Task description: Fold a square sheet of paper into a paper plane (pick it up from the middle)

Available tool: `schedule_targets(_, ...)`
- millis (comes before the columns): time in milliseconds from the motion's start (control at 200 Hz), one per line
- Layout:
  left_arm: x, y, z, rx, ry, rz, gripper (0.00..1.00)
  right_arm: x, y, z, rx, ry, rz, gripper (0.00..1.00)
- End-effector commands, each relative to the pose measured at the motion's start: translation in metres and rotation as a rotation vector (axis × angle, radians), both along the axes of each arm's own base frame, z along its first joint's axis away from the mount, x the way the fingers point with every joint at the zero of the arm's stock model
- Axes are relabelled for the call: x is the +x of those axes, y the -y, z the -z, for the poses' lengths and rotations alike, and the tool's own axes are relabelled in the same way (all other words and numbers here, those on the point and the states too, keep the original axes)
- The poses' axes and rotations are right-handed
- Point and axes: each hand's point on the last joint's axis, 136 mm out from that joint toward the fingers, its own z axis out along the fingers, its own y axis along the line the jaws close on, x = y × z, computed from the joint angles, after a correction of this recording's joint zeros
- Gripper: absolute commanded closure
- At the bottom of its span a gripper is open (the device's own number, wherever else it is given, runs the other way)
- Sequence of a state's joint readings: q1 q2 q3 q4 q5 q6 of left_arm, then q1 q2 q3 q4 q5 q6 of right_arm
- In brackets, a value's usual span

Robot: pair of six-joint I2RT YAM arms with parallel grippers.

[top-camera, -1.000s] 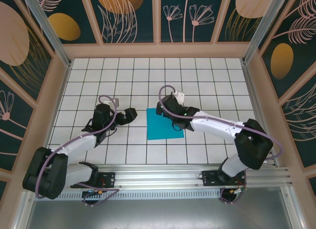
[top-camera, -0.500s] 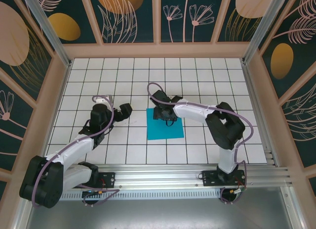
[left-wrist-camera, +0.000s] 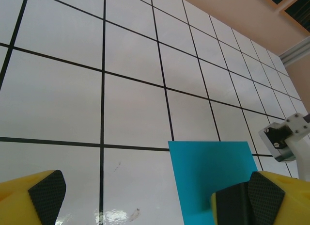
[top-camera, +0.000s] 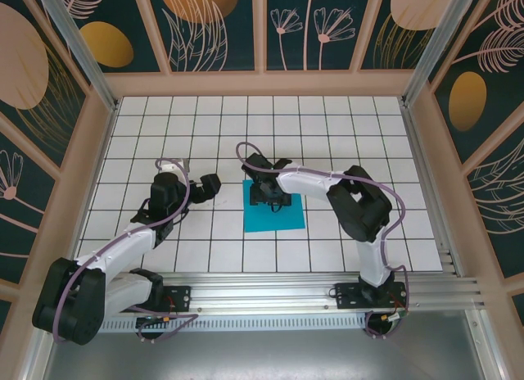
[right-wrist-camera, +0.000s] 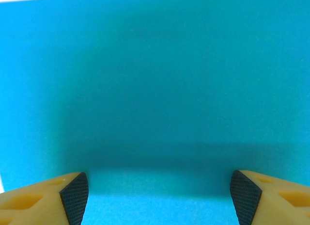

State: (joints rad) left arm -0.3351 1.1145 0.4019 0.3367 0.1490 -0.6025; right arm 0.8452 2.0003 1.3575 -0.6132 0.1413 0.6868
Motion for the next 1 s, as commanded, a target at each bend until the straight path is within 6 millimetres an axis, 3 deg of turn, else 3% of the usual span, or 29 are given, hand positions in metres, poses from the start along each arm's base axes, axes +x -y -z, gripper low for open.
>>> schedule_targets(0, -0.004, 0.004, 0.005, 0.015, -0.007, 0.036, 0.01, -0.012, 0.009, 0.020, -0.070, -0.059, 0.009, 0.19)
schedule_targets(175, -0.004, 0.005, 0.007, 0.014, -0.017, 0.042, 0.01, -0.026, 0.014, 0.047, -0.075, -0.114, 0.017, 0.19)
schedule_targets(330, -0.004, 0.007, 0.006, 0.008, -0.017, 0.046, 0.02, -0.031, 0.018, 0.059, -0.114, -0.128, 0.026, 0.20)
schedule_targets(991, -0.005, 0.011, 0.012, 0.002, -0.044, 0.065, 0.01, -0.015, 0.008, 0.035, -0.072, -0.057, 0.022, 0.28)
